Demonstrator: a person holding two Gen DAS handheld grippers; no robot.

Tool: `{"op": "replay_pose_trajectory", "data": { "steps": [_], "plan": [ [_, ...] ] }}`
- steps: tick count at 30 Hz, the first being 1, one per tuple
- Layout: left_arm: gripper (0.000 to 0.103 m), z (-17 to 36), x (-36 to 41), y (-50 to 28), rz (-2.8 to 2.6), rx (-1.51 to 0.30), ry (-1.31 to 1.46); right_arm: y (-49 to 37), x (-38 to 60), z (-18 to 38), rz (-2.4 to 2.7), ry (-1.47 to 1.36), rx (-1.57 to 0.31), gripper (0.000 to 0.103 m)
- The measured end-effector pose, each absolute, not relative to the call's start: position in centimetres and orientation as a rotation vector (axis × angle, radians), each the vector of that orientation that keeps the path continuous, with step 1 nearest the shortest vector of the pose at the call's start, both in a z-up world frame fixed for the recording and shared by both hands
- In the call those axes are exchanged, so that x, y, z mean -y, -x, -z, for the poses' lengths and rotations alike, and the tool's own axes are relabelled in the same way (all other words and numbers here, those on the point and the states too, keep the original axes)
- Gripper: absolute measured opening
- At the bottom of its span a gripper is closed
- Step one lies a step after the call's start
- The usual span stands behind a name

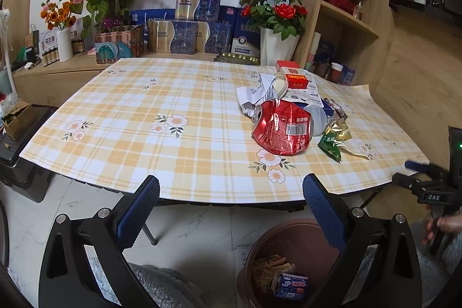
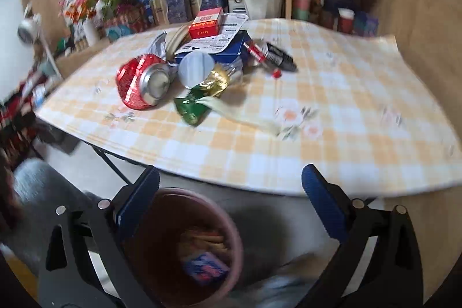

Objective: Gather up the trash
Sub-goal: 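Move both grippers back toward the trash on the table, then grasp the crushed red soda can with the left gripper while the right gripper pinches a white strip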

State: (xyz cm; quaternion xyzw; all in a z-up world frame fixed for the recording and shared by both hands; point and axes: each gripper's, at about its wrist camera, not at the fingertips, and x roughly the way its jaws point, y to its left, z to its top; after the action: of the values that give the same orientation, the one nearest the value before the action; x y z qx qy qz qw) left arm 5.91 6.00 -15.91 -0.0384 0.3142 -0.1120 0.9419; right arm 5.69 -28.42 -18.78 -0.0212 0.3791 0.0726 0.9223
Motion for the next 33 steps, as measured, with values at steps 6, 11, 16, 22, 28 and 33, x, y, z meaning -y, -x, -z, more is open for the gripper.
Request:
{"op": "replay_pose_trajectory", "data": {
  "steps": [6,11,16,22,28,33],
  "plan": [
    [0.097,16.2,-6.1,-8.3,0.236,-0.705,0.108,-9.7,29.5,19.5,-0.188,0.142,-0.790,0.086],
    [0.097,16.9,-6.2,-10.3,0.244,-0.745,0.176,-13.4,28.1,21.4,-0.267,0.209,-0.850,0.078],
    [0.097,17.7,-5.8,-11.6,0.261,-0.772,0.211,-16.2,27.1,22.5,-0.322,0.191,-0.892,0.065],
    [0.097,18.6,-5.4,-12.3,0.294,-0.800,0.217,-18.3,26.8,22.7,-0.368,0.139,-0.906,0.044],
    [0.097,18.9,-4.7,-12.5,0.334,-0.810,0.216,-17.5,27.7,21.6,-0.410,0.024,-0.882,0.007],
    [0.097,19.1,-4.0,-13.2,0.365,-0.827,0.233,-15.4,29.0,20.5,-0.409,-0.127,-0.809,0.007]
  ]
}}
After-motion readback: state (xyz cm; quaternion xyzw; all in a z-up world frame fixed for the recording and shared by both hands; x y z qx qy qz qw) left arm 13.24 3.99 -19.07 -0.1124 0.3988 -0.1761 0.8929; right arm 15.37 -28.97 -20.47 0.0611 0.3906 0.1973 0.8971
